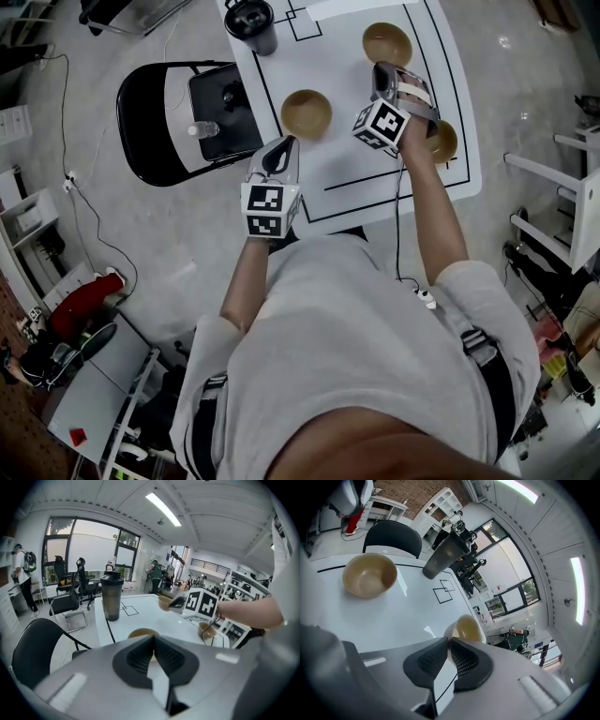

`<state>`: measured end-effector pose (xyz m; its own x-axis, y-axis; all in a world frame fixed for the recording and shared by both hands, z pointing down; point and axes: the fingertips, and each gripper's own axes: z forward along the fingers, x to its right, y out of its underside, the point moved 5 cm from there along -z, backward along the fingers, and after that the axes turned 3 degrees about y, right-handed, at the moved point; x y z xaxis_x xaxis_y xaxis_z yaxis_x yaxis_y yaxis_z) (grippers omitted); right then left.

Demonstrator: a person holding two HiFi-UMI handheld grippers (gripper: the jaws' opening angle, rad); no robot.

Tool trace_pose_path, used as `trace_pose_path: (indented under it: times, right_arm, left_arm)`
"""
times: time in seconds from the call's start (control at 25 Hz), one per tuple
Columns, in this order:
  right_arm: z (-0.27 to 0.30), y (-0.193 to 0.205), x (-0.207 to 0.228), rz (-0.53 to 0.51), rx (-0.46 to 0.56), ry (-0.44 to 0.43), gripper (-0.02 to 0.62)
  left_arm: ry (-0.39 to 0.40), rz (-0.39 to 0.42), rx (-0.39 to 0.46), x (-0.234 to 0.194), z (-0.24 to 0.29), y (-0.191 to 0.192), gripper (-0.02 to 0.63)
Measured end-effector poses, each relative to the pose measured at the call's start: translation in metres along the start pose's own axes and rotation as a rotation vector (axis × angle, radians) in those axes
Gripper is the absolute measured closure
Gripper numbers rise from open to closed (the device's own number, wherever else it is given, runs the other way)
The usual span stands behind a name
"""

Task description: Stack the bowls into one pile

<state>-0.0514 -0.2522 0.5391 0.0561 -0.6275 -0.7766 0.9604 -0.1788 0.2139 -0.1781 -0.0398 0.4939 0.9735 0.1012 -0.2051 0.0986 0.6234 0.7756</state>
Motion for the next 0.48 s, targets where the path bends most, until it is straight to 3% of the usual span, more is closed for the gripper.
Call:
trace_pose_path:
  times: [0.48]
  right_arm:
    - [-0.066,0.013,-0.031,0.07,-0.074,0.02,0.568]
  left_arm:
    - [0.116,0.083,0.009,0.016,-0.016,0.006,0.603]
